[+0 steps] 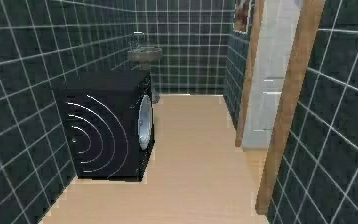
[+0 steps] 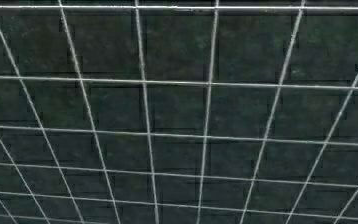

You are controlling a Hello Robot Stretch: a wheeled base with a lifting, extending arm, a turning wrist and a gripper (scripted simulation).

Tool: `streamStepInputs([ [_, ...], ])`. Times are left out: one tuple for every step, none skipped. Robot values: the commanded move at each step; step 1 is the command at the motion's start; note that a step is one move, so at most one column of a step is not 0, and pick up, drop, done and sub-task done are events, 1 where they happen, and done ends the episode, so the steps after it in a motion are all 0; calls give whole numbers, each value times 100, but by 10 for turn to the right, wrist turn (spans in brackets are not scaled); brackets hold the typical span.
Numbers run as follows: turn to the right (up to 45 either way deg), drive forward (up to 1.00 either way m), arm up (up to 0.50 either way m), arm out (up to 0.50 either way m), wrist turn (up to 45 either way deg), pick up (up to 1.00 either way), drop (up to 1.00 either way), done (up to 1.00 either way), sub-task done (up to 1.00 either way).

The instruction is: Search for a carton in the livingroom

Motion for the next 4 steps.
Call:
streamStepInputs([
  [0,95,0,0,0,0,0,0,0],
  [360,0,0,0,0,0,0,0,0],
  [0,55,0,0,0,0,0,0,0],
  [-270,0,0,0,0,0,0,0,0],
])
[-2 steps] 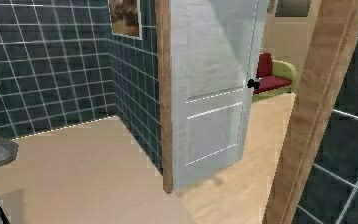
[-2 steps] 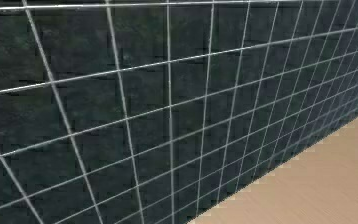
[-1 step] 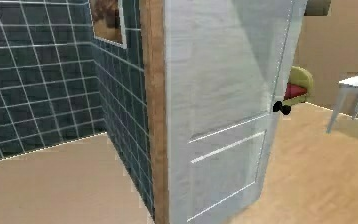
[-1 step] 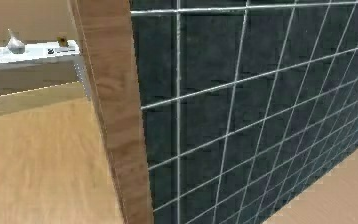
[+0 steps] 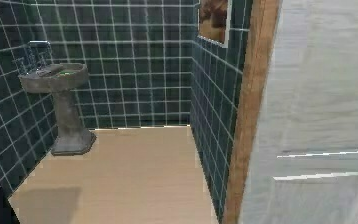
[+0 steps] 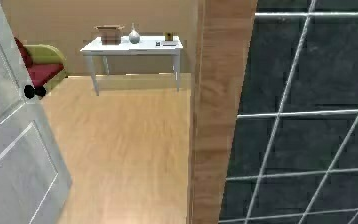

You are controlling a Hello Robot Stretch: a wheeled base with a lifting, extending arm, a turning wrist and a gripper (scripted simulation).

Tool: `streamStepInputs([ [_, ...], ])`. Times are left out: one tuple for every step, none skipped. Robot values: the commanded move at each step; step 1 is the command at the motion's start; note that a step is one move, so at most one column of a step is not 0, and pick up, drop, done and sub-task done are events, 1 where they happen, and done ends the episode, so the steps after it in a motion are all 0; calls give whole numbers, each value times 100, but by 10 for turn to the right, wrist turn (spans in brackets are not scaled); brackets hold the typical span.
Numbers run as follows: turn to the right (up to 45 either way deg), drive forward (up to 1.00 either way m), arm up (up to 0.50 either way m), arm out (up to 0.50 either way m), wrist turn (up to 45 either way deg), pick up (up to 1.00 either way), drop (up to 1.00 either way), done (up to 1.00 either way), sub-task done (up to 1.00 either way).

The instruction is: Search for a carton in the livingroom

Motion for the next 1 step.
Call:
streamStepInputs([
  [0,25,0,0,0,0,0,0,0],
])
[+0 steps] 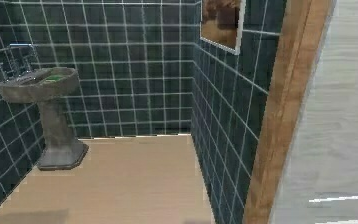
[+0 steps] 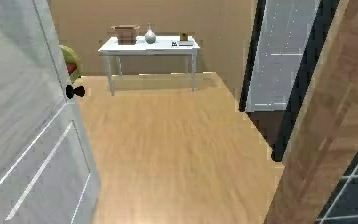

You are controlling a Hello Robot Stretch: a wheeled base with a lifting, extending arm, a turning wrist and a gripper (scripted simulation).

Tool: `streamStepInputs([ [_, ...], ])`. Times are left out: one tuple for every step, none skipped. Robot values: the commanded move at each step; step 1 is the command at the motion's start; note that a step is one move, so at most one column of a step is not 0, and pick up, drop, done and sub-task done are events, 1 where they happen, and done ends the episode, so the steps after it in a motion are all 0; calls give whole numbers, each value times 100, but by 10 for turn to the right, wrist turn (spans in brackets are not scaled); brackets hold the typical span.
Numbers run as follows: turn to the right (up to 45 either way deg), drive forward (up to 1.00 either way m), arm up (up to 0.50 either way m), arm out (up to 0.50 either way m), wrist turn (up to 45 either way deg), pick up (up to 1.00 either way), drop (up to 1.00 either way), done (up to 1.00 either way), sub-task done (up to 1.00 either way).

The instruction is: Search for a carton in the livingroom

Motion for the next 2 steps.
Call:
streamStepInputs([
  [450,0,0,0,0,0,0,0,0],
  [210,0,0,0,0,0,0,0,0],
])
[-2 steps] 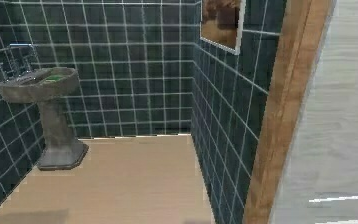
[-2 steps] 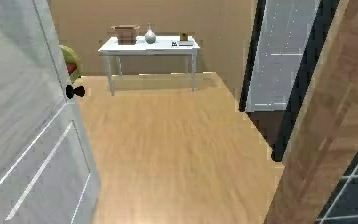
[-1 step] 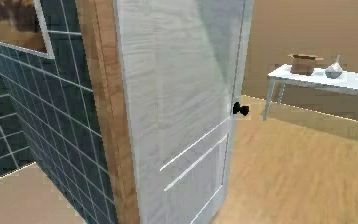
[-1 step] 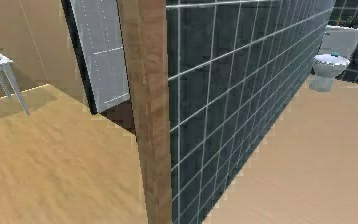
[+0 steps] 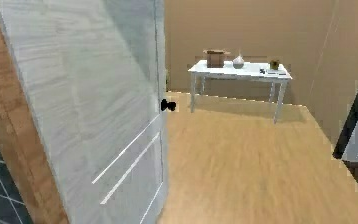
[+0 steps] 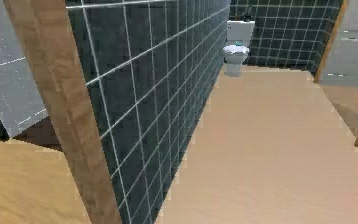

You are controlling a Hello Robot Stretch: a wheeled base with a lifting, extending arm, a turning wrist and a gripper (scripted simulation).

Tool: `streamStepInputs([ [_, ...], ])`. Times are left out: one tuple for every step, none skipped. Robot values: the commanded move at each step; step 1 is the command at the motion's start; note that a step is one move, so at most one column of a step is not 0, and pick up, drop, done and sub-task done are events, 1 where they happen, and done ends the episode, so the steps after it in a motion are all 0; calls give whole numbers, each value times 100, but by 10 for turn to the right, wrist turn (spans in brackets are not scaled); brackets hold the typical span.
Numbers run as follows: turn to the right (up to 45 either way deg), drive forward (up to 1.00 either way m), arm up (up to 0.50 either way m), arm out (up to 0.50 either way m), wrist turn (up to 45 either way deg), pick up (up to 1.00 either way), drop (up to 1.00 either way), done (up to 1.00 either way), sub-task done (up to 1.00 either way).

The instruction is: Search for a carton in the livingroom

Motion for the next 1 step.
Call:
streamStepInputs([
  [0,60,0,0,0,0,0,0,0],
])
